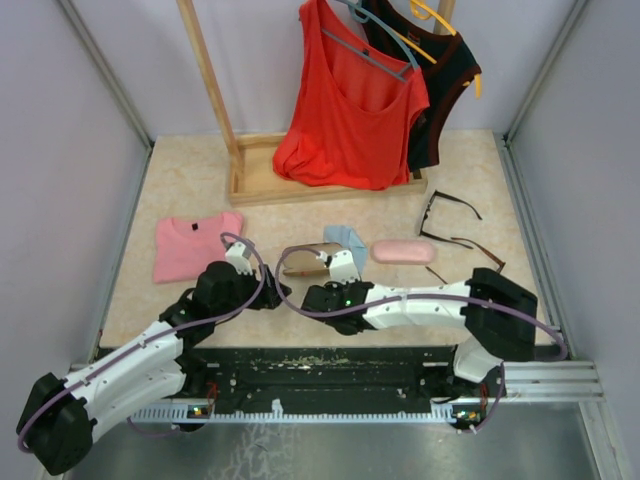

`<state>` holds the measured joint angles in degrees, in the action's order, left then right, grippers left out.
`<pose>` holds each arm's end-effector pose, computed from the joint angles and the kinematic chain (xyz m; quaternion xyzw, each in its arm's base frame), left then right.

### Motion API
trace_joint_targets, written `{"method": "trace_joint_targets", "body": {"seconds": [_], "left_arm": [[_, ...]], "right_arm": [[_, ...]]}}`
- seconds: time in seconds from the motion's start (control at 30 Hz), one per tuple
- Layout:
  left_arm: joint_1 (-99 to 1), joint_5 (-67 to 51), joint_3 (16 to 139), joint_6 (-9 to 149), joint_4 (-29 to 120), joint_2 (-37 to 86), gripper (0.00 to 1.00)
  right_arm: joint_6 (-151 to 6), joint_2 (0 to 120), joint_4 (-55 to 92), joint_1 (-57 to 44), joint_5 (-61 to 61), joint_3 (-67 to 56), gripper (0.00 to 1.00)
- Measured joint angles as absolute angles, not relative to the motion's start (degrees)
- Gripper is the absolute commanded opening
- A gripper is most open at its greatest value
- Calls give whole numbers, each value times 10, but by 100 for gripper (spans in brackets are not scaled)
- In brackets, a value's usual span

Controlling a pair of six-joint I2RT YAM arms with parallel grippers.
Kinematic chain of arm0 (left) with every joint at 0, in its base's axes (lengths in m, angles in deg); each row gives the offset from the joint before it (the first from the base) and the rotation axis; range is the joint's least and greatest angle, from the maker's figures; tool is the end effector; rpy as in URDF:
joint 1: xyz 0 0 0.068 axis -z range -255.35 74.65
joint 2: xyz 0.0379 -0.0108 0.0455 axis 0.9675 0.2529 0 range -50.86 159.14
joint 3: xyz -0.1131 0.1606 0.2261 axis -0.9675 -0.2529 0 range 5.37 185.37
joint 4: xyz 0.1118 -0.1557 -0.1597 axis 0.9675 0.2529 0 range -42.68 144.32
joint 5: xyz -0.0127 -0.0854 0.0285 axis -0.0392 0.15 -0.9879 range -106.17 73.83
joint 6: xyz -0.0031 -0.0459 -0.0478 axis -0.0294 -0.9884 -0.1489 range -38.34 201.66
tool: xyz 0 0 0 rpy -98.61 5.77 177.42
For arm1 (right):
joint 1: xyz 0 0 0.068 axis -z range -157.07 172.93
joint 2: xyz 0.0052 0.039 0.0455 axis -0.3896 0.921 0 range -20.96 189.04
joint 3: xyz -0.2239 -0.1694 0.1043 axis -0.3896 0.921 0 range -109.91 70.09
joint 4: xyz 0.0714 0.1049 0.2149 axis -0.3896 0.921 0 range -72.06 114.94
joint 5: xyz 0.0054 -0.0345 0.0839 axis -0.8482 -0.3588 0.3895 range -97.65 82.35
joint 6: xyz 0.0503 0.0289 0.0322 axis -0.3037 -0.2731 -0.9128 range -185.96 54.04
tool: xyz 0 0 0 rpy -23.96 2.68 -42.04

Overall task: Organize the sunglasses
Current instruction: Pick up the glasses cleaning cloth from the center of the board.

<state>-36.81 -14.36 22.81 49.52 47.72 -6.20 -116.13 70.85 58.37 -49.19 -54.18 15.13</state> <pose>0.1232 -0.1002 0.2068 0.0559 0.8536 -0.3105 0.4145 0.1208 0.2503 0.2061 -0.1308 0.9047 -0.1003 0.3929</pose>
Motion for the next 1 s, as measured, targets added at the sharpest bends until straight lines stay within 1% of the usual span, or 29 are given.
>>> {"method": "trace_joint_targets", "body": {"seconds": [0.13,0.27,0.53,0.7,1.0], "left_arm": [[-368,-126,228,506,475,-58,73],[-361,-109,228,511,471,-46,73],[-293,-112,237,513,439,8,71],[-241,-139,273,513,426,62,71],[-199,-183,338,515,404,151,68]], "right_arm": [[-1158,645,569,-490,-538,196,0],[-1150,569,533,-468,-508,268,0],[-1129,424,455,-392,-435,394,0],[-1109,388,424,-372,-406,419,0],[-1105,330,401,-357,-388,459,0]]}}
